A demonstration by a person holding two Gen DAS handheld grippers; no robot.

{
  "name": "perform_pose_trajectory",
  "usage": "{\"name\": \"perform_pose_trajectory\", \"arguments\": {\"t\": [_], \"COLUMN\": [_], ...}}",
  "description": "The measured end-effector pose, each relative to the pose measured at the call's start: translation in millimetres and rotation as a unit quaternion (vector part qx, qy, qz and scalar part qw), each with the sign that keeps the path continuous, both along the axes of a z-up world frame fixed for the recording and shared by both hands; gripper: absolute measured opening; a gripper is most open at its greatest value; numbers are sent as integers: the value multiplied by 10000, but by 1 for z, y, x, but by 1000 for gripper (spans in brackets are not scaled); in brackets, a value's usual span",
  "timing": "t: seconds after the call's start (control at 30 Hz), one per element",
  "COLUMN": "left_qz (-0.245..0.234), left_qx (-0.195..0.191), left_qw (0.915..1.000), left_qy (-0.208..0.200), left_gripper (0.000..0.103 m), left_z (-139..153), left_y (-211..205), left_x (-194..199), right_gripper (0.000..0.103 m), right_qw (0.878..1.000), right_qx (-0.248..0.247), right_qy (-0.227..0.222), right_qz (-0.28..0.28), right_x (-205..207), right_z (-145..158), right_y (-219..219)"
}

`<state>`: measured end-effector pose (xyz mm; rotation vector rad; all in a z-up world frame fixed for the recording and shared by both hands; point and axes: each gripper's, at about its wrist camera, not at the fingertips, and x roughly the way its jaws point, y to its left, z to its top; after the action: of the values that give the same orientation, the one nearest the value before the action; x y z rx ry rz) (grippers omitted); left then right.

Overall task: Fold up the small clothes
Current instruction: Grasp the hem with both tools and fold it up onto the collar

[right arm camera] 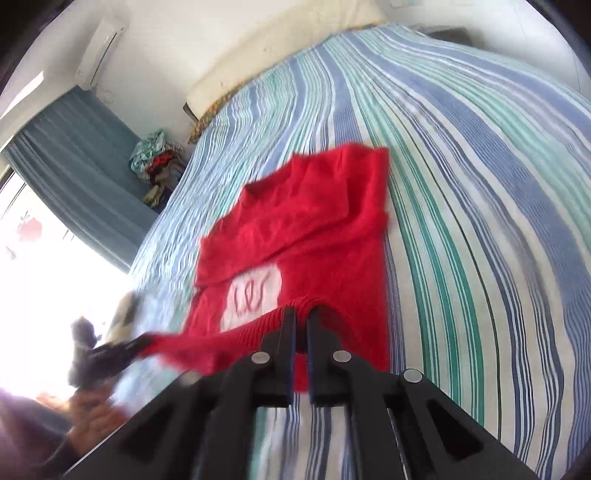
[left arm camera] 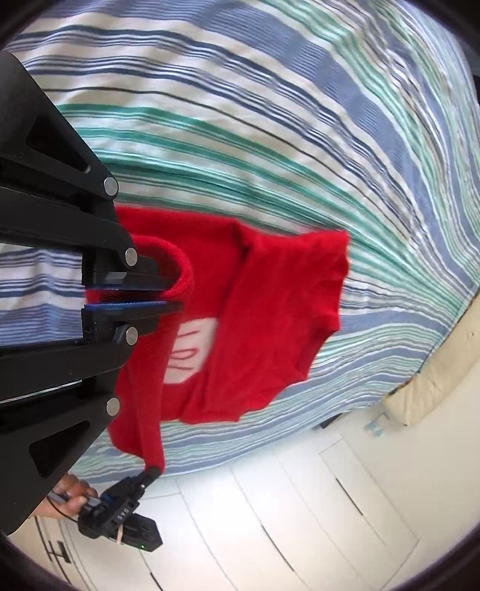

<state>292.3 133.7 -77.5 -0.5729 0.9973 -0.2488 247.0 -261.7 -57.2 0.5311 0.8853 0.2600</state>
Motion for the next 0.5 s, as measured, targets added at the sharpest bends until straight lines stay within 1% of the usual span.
{"name": "perform_pose_trajectory", "arguments": {"t": [0.07, 0.13, 0.2, 0.27, 0.4, 0.5], "left_qz": [67, 149, 241, 296, 341, 301], "left_qx": [128, 236, 371, 500, 689, 920], "left_qw": [9999, 9996, 9990, 9983, 9970, 9953], "left_qy": [-72, -91, -71, -41, 31, 63], "left_gripper": [2, 2, 2, 2, 2, 3], "left_z": [3, 3, -1, -5, -19, -32], "left_y": [1, 0, -3, -5, -10, -16], "left_x": [39, 78, 116, 147, 192, 209], "right_gripper": [5, 5, 5, 5, 5, 5], "right_qw": [9998, 9995, 9989, 9985, 9976, 9971], "right_qx": [17, -110, -329, -433, -462, -434], "right_qy": [-144, -230, -253, -185, -46, 85], "right_qz": [-129, -204, -232, -291, -515, -620], "right_x": [41, 83, 123, 159, 212, 240], "right_z": [2, 1, -2, -10, -28, -44], "right_y": [-4, -3, -5, -7, -18, -23]}}
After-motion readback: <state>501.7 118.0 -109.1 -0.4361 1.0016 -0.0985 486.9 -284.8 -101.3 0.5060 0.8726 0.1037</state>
